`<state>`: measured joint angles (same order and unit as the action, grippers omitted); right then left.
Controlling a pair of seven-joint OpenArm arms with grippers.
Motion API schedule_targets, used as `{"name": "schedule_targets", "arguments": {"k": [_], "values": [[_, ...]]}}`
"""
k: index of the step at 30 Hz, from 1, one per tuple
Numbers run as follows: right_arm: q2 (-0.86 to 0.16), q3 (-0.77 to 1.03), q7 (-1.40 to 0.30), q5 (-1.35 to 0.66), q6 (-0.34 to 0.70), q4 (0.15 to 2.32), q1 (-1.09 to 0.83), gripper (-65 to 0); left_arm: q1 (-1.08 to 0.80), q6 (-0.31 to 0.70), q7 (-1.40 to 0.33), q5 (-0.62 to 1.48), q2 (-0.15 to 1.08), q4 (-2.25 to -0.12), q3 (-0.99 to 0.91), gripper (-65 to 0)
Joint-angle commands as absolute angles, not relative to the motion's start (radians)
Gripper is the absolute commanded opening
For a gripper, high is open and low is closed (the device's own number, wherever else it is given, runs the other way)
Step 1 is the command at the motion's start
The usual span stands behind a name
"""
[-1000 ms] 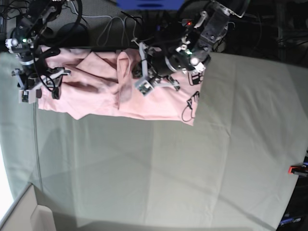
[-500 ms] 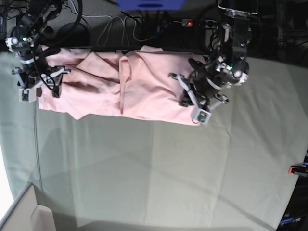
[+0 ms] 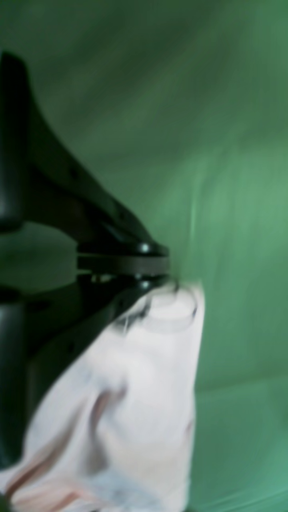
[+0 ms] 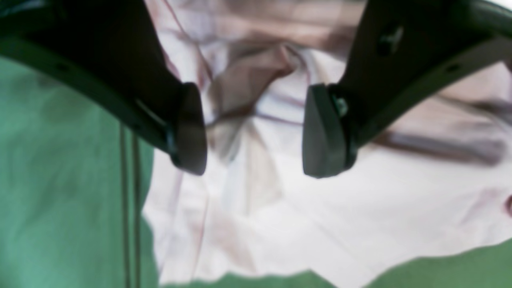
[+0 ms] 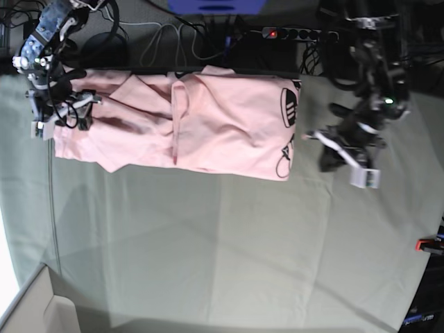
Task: Layout the t-shirt on the table in an organized manner, then fold the t-shirt properly
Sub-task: 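Release the folded end and withdraw the left gripper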
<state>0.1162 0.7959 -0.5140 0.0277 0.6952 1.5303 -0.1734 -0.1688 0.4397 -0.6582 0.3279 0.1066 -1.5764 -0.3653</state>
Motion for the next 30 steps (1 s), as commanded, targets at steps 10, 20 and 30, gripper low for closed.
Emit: {"name": "schedule_targets", "arguments": {"k": [10,20,30], "values": [[0.058,0.823,-0.49,0.015,0.698,1.461,-0.151,-26.9,-0.177,0.447,-0.642,0.415,0.147,-1.592,-0.552,-44.8],[0.059,0.817,-0.49,0.015,0.698,1.374,-0.153,-26.9,-0.203,0.447,-0.641,0.417,0.147,-1.59,-0.587,-35.7],[0.085,0.684,-0.49,0.013,0.698,1.369,-0.194,-39.0,-0.217,0.447,-0.634,0.412,0.151,-1.587,-0.588,-35.7]]}}
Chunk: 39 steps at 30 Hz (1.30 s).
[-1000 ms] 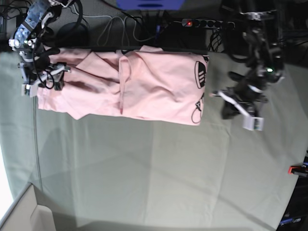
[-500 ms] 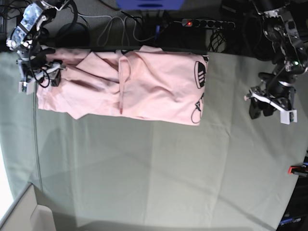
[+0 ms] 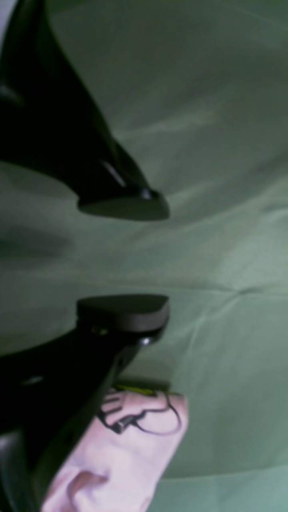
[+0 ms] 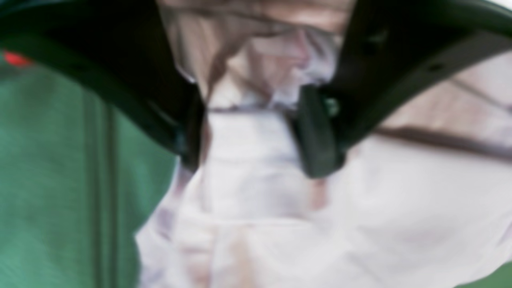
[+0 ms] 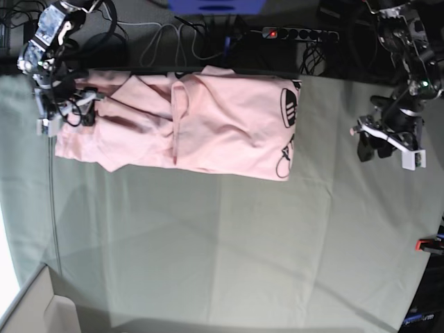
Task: Layout the t-shirt on the table in an organized manner, then fold the t-shirt properly
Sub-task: 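Release the folded end and withdraw the left gripper, then lift the strip end with the right gripper and fold it over the stack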
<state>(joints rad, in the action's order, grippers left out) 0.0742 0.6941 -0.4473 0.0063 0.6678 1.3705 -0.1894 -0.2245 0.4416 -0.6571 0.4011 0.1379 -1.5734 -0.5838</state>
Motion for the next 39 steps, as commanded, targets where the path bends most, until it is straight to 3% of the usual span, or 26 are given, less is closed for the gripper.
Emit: {"name": "schedule_targets", "arguments": {"k": [1,5,6,10,19,27,39], "values": [[0.085,0.671,-0.49,0.012,0.698,1.369,-0.196,-42.7,-0.217,0.447,-0.633,0.412,0.151,-1.586,-0.588,-35.7],[0.085,0.654,-0.49,0.01,0.698,1.369,-0.196,-62.6,-0.217,0.447,-0.633,0.414,0.153,-1.57,-0.588,-35.7],[0.085,0.654,-0.49,0.01,0.698,1.369,-0.193,-65.0,-0.216,0.447,-0.633,0.412,0.154,-1.566,-0.588,-35.7],[0.085,0.661,-0.492,0.008,0.698,1.422,-0.196,-65.0,-0.214,0.447,-0.631,0.412,0.154,-1.555,-0.588,-35.7],[0.157,0.645,-0.496,0.01,0.698,1.759,-0.277,-65.0,-0.213,0.446,-0.631,0.412,0.156,-1.555,-0.59,-35.7],[0.157,0.348,-0.662,0.008,0.698,1.982,-0.366,-65.0,-0.209,0.446,-0.631,0.41,0.177,-1.555,-0.59,-35.7],[0.157,-0.082,-0.677,0.013,0.698,1.966,-0.323,-65.0,-0.217,0.446,-0.641,0.41,0.196,-1.555,-0.766,-35.7]]}}
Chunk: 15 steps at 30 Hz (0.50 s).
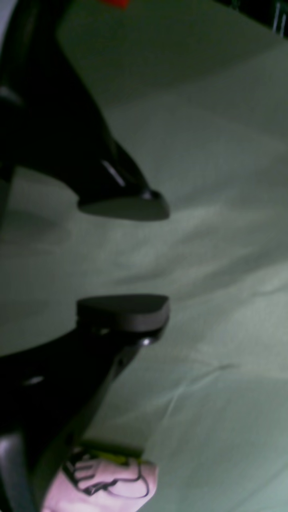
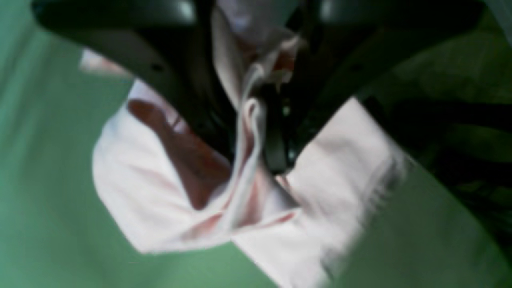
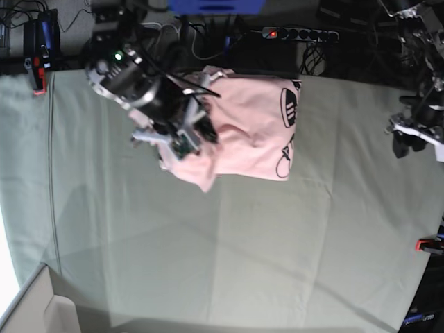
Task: Layout the t-shirt on the table in an organized manner, then fold the t-shirt properly
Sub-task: 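Lift the strip end with the right gripper and fold it over the stack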
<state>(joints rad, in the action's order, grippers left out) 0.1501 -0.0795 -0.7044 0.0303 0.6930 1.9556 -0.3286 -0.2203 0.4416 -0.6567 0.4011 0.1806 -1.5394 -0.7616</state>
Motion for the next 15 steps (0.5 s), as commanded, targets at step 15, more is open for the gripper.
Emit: {"name": "schedule_targets", "arguments": {"k": [15], "values": [[0.157,-0.346,-0.676,0.008,0.679,1.653,-0.097,-65.0,-0.249,0.447,-0.641,0.418,0.186,-1.555,-0.851,-35.6]]}}
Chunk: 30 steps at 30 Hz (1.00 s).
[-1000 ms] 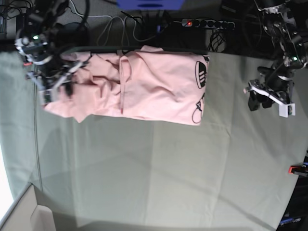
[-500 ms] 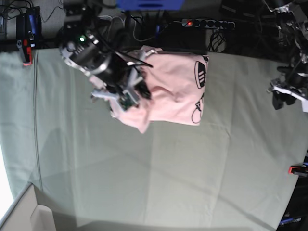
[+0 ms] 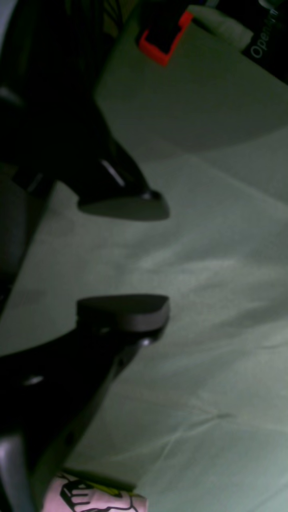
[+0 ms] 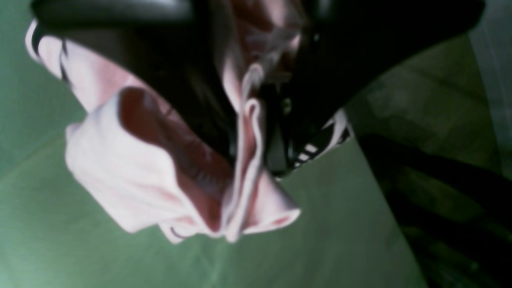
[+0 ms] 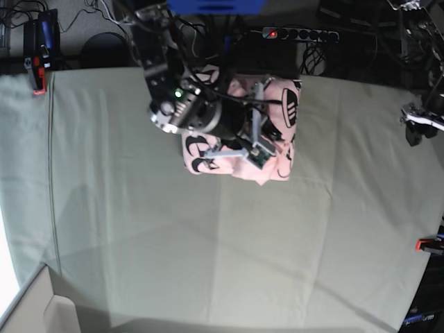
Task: Layout the t-shirt on the table in an organized manner, then fold the t-shirt properly
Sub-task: 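Lift the strip end with the right gripper and fold it over the stack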
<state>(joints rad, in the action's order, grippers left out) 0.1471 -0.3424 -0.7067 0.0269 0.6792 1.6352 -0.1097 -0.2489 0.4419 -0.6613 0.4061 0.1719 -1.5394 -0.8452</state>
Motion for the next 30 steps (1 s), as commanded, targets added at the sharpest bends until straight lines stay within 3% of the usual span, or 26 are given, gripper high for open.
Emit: {"name": "schedule_targets", "arguments": {"k": [1,5,12,15,18,20,22,26,30], "values": [[0.157,-0.354,-0.676,0.008,0.668,1.639,-0.09,-65.0,-0.254,0.447,-0.641,0.418,0.186,-1.555,-0.851,-35.6],[0.157,-0.377,-0.676,0.008,0.662,1.6,-0.058,-61.6,-0.257,0.447,-0.641,0.418,0.186,-1.554,-0.849,-35.6],[0.157,-0.407,-0.676,0.007,0.664,1.653,-0.062,-30.6,-0.252,0.447,-0.641,0.417,0.186,-1.554,-0.851,-35.5],[0.157,-0.406,-0.667,0.007,0.664,1.748,-0.094,-24.0,-0.248,0.447,-0.641,0.415,0.186,-1.554,-0.845,-35.5],[0.157,-0.387,-0.674,0.007,0.664,1.85,-0.119,-26.1,-0.246,0.447,-0.639,0.414,0.186,-1.554,-0.846,-35.5],[0.156,-0.351,-0.674,0.008,0.661,1.896,-0.14,-31.0,-0.246,0.447,-0.636,0.414,0.186,-1.554,-0.846,-35.5],[0.137,-0.283,-0.674,0.008,0.659,1.923,-0.163,-39.6,-0.245,0.447,-0.633,0.414,0.186,-1.552,-0.845,-35.5],[0.117,-0.13,-0.676,0.008,0.659,1.933,-0.194,-62.8,-0.243,0.447,-0.631,0.417,0.186,-1.552,-0.845,-35.5],[0.113,-0.039,-0.677,0.008,0.662,1.911,-0.22,-65.0,-0.214,0.447,-0.639,0.412,0.186,-1.511,-0.843,-35.6]]}}
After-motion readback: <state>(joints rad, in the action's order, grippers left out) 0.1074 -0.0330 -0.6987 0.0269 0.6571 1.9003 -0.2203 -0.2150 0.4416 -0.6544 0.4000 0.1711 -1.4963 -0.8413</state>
